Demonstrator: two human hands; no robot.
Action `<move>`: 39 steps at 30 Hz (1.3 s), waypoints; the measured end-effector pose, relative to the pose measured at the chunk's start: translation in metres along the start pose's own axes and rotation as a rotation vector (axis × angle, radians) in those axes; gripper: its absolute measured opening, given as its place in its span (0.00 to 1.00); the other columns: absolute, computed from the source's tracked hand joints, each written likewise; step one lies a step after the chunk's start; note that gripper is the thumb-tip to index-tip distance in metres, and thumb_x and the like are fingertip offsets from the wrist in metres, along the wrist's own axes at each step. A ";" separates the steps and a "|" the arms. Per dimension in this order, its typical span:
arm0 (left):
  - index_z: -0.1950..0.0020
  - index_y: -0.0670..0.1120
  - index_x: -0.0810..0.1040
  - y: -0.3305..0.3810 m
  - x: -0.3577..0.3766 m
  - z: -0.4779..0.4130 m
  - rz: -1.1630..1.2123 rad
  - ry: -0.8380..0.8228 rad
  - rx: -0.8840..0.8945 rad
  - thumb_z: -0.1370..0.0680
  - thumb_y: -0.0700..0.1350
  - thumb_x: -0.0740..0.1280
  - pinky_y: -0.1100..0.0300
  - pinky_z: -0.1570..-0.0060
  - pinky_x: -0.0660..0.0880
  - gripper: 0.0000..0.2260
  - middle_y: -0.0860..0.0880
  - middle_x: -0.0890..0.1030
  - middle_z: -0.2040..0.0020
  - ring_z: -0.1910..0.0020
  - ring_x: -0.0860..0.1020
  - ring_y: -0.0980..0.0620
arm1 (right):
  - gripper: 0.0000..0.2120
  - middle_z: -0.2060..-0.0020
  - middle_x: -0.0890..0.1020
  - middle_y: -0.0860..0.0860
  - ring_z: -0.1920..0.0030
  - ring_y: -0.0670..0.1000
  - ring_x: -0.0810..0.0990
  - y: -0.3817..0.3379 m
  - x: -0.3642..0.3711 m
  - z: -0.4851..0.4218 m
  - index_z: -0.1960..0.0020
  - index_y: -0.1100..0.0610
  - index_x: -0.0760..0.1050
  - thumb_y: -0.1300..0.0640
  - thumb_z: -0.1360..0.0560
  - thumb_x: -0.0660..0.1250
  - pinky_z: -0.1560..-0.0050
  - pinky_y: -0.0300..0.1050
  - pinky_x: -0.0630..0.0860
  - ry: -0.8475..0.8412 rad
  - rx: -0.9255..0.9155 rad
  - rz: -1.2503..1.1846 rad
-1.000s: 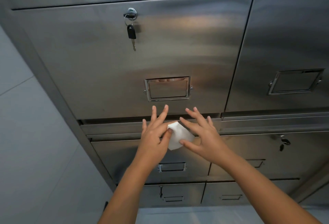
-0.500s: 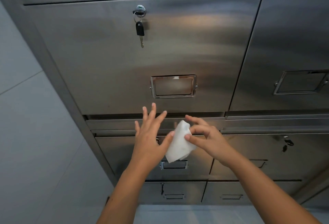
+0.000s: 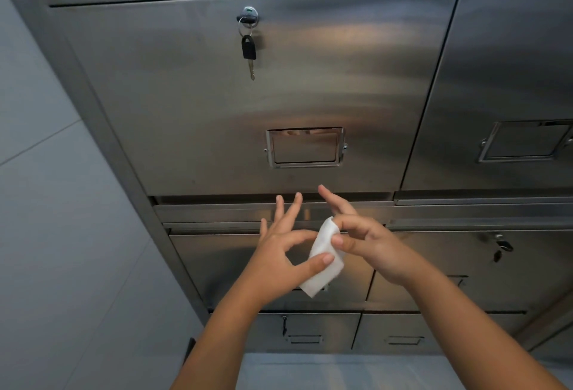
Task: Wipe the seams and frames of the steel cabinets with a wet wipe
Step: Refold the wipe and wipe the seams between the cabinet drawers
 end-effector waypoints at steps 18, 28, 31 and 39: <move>0.64 0.48 0.83 -0.002 -0.002 0.006 0.539 0.060 -0.337 0.29 0.47 0.70 0.53 0.31 0.58 0.06 0.61 0.71 0.36 0.27 0.57 0.61 | 0.09 0.42 0.79 0.42 0.44 0.42 0.78 0.007 0.000 0.009 0.60 0.58 0.79 0.52 0.32 0.69 0.52 0.31 0.74 0.202 0.079 -0.142; 0.65 0.48 0.78 0.002 -0.030 -0.008 0.185 0.112 -0.288 0.25 0.43 0.69 0.56 0.30 0.47 0.08 0.55 0.58 0.25 0.26 0.46 0.59 | 0.05 0.62 0.80 0.56 0.60 0.50 0.77 -0.010 -0.005 0.002 0.61 0.61 0.76 0.61 0.27 0.69 0.59 0.39 0.74 0.098 0.388 0.024; 0.64 0.49 0.77 0.005 -0.033 -0.012 0.080 0.083 -0.283 0.25 0.45 0.68 0.44 0.28 0.42 0.08 0.56 0.56 0.25 0.25 0.45 0.58 | 0.01 0.59 0.81 0.59 0.59 0.52 0.80 -0.007 -0.003 -0.002 0.55 0.62 0.76 0.65 0.27 0.68 0.57 0.43 0.78 0.086 0.438 -0.111; 0.36 0.62 0.69 0.006 -0.024 -0.005 -0.327 0.153 -0.149 0.29 0.58 0.69 0.51 0.34 0.29 0.22 0.57 0.36 0.26 0.28 0.30 0.54 | 0.06 0.60 0.84 0.56 0.60 0.51 0.83 -0.006 -0.001 -0.005 0.51 0.62 0.77 0.68 0.27 0.66 0.62 0.43 0.80 0.099 0.413 -0.229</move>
Point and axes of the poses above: each hand's wrist, its own z-axis away from the middle knuckle, its own x-axis out of the palm, y = z × x, the point moved 1 cm from there along -z, towards the middle knuckle
